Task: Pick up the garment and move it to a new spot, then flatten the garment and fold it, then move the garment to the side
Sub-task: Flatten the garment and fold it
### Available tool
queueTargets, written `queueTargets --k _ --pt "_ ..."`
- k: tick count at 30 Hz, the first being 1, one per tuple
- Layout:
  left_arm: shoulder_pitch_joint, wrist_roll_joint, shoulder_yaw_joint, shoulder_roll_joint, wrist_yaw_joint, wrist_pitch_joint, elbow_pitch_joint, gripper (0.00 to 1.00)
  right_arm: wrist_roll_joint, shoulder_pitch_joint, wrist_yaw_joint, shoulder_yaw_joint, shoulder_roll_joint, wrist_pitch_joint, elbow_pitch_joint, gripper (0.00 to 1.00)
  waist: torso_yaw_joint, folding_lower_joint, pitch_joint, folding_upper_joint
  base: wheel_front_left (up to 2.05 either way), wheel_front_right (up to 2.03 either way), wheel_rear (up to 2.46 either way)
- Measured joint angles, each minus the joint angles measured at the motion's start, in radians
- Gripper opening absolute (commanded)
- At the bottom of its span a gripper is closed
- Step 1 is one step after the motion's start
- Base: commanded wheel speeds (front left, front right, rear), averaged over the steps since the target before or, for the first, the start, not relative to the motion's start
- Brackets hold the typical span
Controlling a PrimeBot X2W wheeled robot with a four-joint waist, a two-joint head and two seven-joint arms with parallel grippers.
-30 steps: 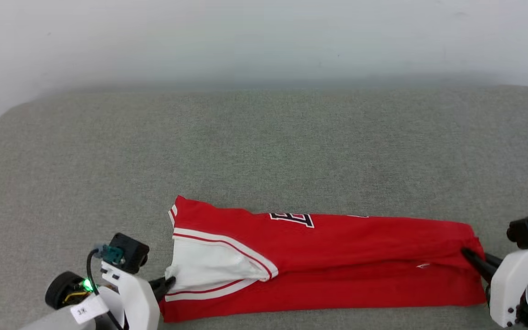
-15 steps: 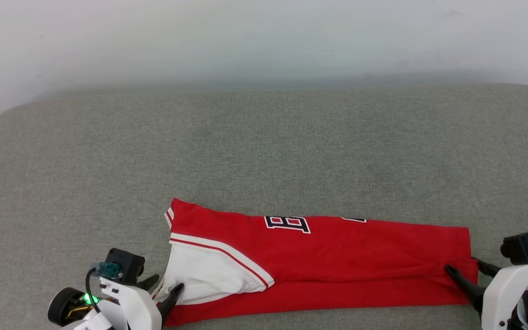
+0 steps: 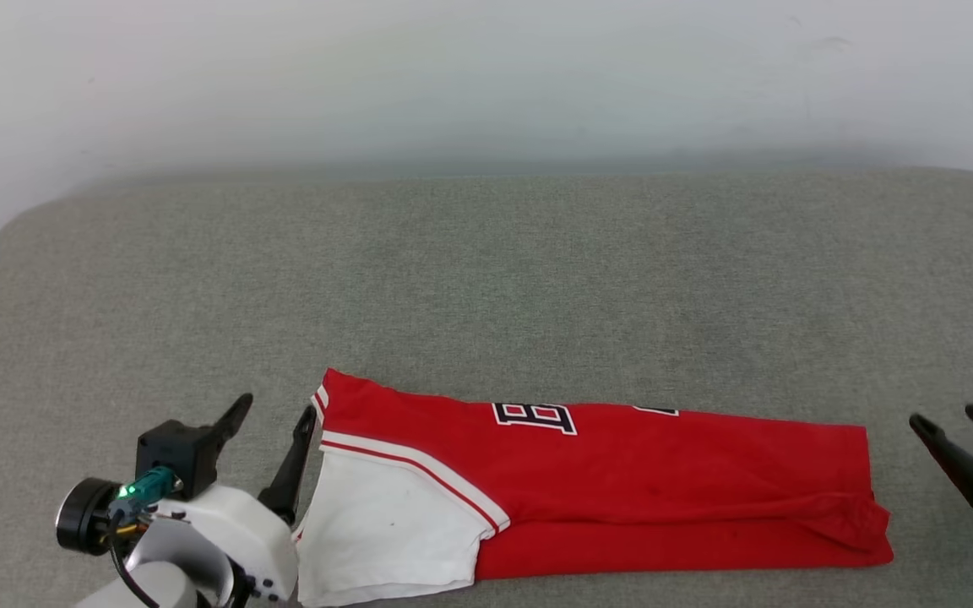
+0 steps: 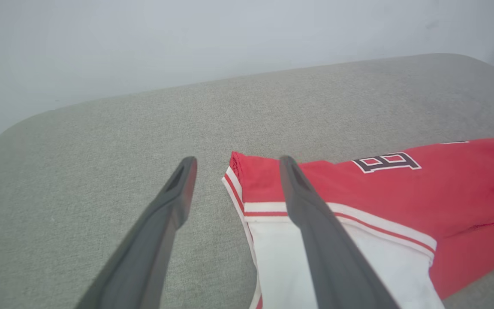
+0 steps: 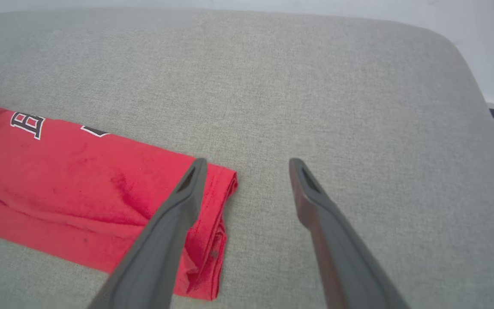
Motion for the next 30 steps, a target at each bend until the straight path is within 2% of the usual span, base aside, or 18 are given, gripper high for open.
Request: queueTargets --k 6,15,25,30 --pt "0.080 0.161 0.180 -0.079 0.042 -0.002 -0.055 1.00 0.073 0.029 0.000 -0.031 -0.016 0.172 0.007 1.00 0.021 0.0000 0.013 0.0000 0.00 0.00 0.00" --pt "0.219 0.379 0.388 -0.224 0.041 -0.002 -0.069 1.00 0.118 0.025 0.000 -0.016 0.033 0.277 0.036 1.00 0.057 0.0001 0.047 0.0000 0.00 0.00 0.00" --pt "0.298 0.555 0.565 -0.361 -0.021 -0.002 -0.077 1.00 0.100 -0.009 0.000 0.038 0.082 0.274 0.151 1.00 0.100 0.0001 0.095 -0.0001 0.00 0.00 0.00" --pt "0.331 0.632 0.639 -0.440 -0.063 -0.002 -0.095 1.00 0.128 -0.021 -0.002 0.076 0.093 0.249 0.174 1.00 0.118 0.0000 0.107 -0.0001 0.00 0.00 0.00"
